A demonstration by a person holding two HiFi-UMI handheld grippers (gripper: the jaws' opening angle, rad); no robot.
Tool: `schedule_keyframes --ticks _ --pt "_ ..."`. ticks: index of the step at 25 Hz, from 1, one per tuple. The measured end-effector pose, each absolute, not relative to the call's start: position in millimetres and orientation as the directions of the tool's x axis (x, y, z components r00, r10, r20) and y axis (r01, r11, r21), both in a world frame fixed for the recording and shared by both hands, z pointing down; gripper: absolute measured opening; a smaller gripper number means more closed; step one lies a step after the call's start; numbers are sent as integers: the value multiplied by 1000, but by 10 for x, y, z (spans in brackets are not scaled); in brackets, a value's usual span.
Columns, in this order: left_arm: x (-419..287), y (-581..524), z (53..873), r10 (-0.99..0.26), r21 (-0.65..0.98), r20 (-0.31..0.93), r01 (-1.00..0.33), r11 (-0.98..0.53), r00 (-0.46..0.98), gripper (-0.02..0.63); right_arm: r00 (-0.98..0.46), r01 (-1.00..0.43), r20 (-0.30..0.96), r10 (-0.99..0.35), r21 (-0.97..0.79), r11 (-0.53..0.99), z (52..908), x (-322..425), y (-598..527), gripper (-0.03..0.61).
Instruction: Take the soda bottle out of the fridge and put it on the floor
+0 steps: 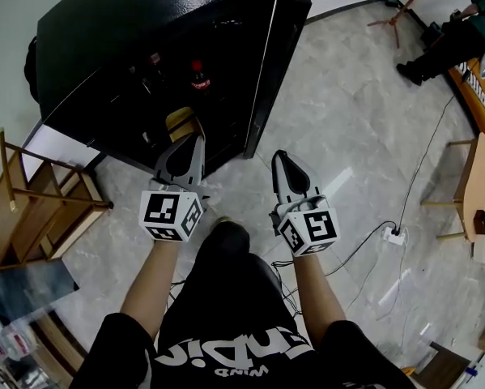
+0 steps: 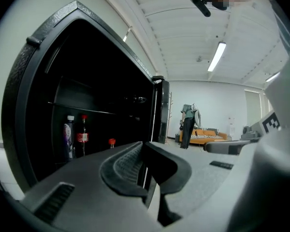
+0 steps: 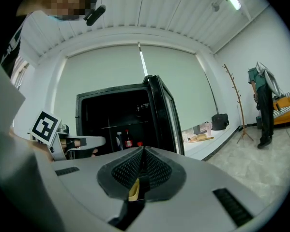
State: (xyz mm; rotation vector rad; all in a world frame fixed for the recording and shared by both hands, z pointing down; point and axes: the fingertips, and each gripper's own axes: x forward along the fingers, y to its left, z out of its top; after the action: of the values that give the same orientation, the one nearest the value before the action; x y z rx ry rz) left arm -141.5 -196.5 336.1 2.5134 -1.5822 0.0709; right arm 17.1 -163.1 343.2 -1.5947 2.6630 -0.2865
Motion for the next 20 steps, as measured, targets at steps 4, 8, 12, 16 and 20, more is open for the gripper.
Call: schedule_keyframes --ticks 4,8,12,16,20 --pt "-1402 -2069 3454 -884 160 124 -888 -431 452 215 -477 -871 73 -876 -176 459 3447 176 -1678 23" --pt "-1450 -2208 3530 -908 142 110 -910 -389 405 404 -477 -870 78 -876 -182 457 3494 191 -1728 23" --pt "-1483 -2357 3690 -913 147 139 -919 -365 384 413 -474 -871 87 -876 -189 453 3561 209 -1777 23" --pt "-1539 -2611 3910 -921 138 167 -933 -332 352 413 -471 -872 94 -877 -202 446 3646 217 -1819 23" --pt "-1574 -2995 4098 -931 105 177 -947 -305 319 413 -471 -871 104 -876 -215 442 3757 228 -1879 23"
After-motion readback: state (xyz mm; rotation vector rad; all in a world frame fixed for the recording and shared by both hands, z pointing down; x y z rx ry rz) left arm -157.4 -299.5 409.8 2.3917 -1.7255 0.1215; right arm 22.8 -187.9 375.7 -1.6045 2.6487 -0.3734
